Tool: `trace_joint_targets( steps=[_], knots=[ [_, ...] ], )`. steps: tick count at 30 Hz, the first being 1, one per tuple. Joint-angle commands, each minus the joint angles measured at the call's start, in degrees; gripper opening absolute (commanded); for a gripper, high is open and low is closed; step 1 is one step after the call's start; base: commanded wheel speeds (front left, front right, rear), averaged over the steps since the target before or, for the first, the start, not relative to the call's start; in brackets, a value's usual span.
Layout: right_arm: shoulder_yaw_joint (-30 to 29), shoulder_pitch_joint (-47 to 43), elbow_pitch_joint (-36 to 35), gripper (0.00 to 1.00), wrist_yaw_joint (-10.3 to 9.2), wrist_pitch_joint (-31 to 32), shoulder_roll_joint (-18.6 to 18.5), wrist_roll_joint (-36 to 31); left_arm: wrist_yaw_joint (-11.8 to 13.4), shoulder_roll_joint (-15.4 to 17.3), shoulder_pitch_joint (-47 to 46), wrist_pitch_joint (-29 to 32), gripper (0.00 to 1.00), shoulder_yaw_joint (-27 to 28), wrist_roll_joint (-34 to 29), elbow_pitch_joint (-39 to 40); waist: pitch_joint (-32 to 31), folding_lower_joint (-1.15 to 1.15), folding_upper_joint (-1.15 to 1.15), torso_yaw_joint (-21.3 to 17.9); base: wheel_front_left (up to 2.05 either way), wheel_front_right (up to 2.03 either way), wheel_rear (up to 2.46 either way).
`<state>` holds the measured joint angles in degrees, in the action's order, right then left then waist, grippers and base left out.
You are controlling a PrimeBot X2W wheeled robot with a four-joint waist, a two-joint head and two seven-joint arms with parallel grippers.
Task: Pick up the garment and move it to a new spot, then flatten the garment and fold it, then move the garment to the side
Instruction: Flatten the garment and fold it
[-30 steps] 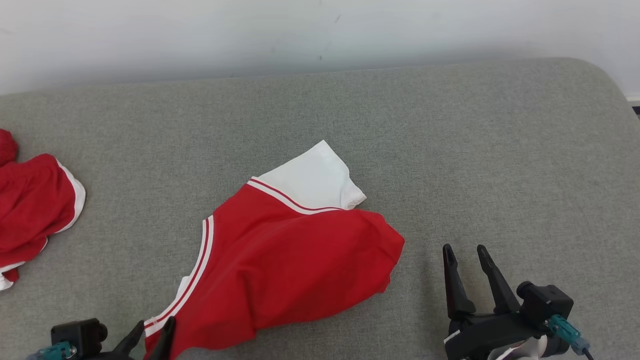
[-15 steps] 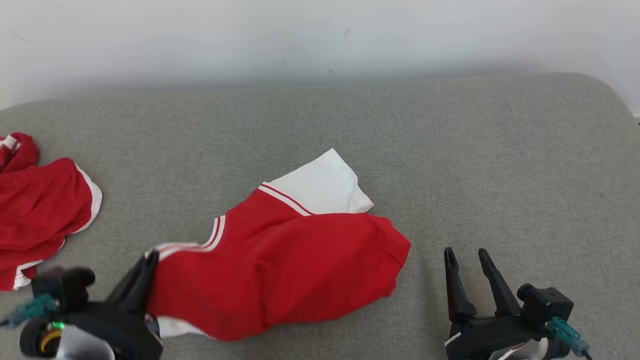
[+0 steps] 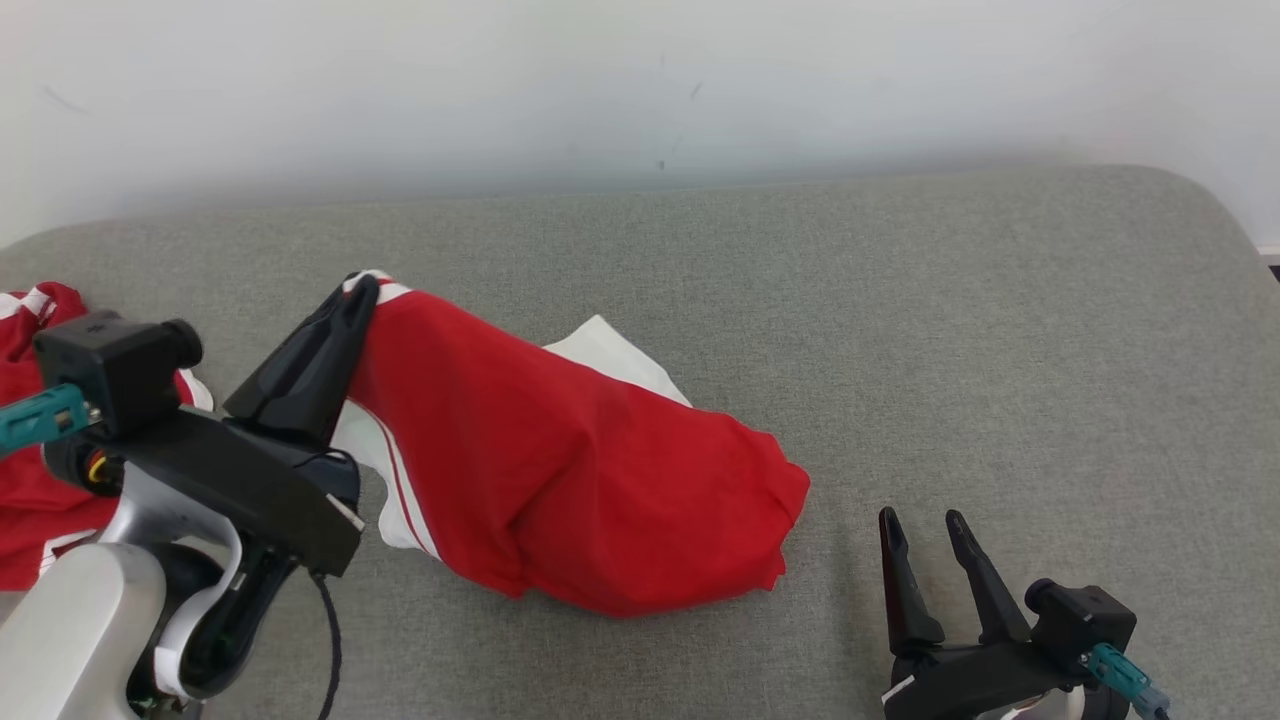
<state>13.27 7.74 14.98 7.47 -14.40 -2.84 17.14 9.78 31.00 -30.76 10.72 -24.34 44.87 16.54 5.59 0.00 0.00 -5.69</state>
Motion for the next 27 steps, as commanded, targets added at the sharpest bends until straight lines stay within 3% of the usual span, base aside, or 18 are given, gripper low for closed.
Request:
trace_joint_targets(
  steps=[1, 7, 23, 27],
  knots=[
    [-0.09, -0.13, 0.22, 1.0, 0.05, -0.43, -0.03, 0.33, 0.7, -0.22, -1.21, 1.0, 0.0, -0.13, 0.4, 1.78, 0.13, 0.0, 0.0, -0.24, 0.0, 0.0, 0.0],
    [-0.76, 0.4, 0.5, 1.0, 0.05, -0.72, -0.02, 0.49, 2.63, -0.89, 0.01, 3.1, 0.0, -0.49, 1.3, 5.71, 0.72, 0.0, 0.0, -0.6, 0.0, 0.0, 0.0],
    [-1.49, 1.36, 0.9, 1.0, 0.05, -0.88, -0.03, 0.69, 6.96, 1.83, 4.93, 5.92, 0.0, 1.19, 2.56, 14.63, 2.21, 0.0, 0.0, -0.36, 0.0, 0.0, 0.0],
    [-1.35, 1.87, 0.86, 1.0, 0.05, -0.87, -0.02, 0.77, 6.38, 0.85, 6.76, 5.55, 0.0, 1.28, 5.14, 13.06, 2.59, 0.0, 0.0, -0.33, 0.0, 0.0, 0.0]
  ],
)
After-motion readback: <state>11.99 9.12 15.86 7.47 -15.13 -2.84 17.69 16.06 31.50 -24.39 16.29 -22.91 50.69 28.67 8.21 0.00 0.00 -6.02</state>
